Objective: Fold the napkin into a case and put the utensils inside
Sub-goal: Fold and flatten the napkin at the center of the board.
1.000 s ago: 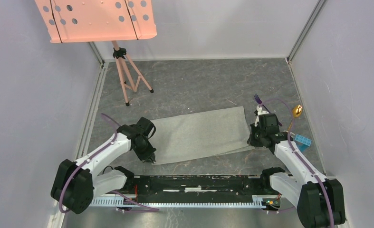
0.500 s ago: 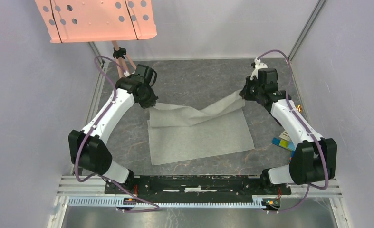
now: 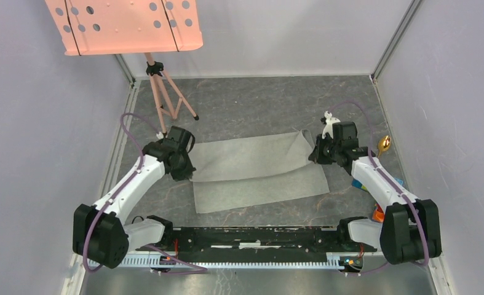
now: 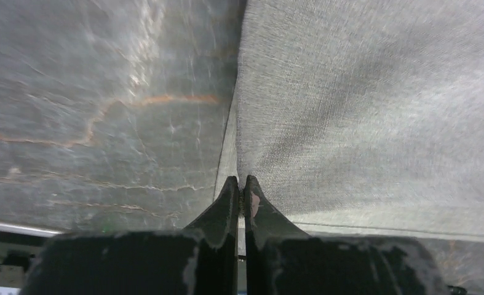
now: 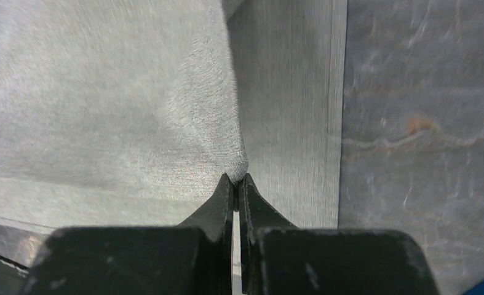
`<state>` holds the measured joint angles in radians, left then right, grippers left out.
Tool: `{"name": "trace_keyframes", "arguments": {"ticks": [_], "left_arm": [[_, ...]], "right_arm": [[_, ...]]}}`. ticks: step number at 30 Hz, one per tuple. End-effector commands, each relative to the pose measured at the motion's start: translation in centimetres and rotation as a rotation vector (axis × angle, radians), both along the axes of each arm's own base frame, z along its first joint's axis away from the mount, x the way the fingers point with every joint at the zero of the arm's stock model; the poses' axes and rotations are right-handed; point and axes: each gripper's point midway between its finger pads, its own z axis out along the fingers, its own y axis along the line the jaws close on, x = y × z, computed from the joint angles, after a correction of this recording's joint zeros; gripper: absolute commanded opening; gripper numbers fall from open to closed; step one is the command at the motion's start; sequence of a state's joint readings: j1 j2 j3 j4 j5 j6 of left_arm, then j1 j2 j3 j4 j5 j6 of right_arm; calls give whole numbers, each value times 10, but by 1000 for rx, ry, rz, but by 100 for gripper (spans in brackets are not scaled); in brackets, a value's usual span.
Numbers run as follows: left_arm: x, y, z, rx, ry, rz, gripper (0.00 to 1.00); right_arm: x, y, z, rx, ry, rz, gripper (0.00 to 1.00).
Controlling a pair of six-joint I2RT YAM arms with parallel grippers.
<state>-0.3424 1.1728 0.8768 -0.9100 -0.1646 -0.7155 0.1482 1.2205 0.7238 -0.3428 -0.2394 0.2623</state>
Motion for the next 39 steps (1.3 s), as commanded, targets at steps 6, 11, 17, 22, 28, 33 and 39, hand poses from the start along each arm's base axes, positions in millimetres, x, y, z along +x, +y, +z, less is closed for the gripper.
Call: {"name": "trace_keyframes", "arguments": {"ticks": [6, 11, 17, 22, 28, 33, 39], "left_arm": [[-59, -35, -59, -241, 172, 28, 2], [-66, -30, -51, -191, 170, 41, 2], [-74, -25, -47, -166, 177, 62, 2], [-85, -28, -56, -150, 221, 56, 2], [-97, -21, -69, -76, 264, 82, 2], [-101, -9, -69, -4, 275, 128, 2], [-102, -8, -71, 8, 277, 136, 2]], "right_arm": [[-51, -7, -31, -13, 50, 30, 0], [-62, -13, -36, -33, 56, 16, 0], [-69, -18, -37, -55, 71, -4, 0], [-76, -26, -38, -87, 86, -32, 0], [-83, -31, -41, -98, 100, -59, 0], [-89, -33, -45, -103, 127, -67, 0], [-95, -36, -51, -110, 138, -85, 0]]}}
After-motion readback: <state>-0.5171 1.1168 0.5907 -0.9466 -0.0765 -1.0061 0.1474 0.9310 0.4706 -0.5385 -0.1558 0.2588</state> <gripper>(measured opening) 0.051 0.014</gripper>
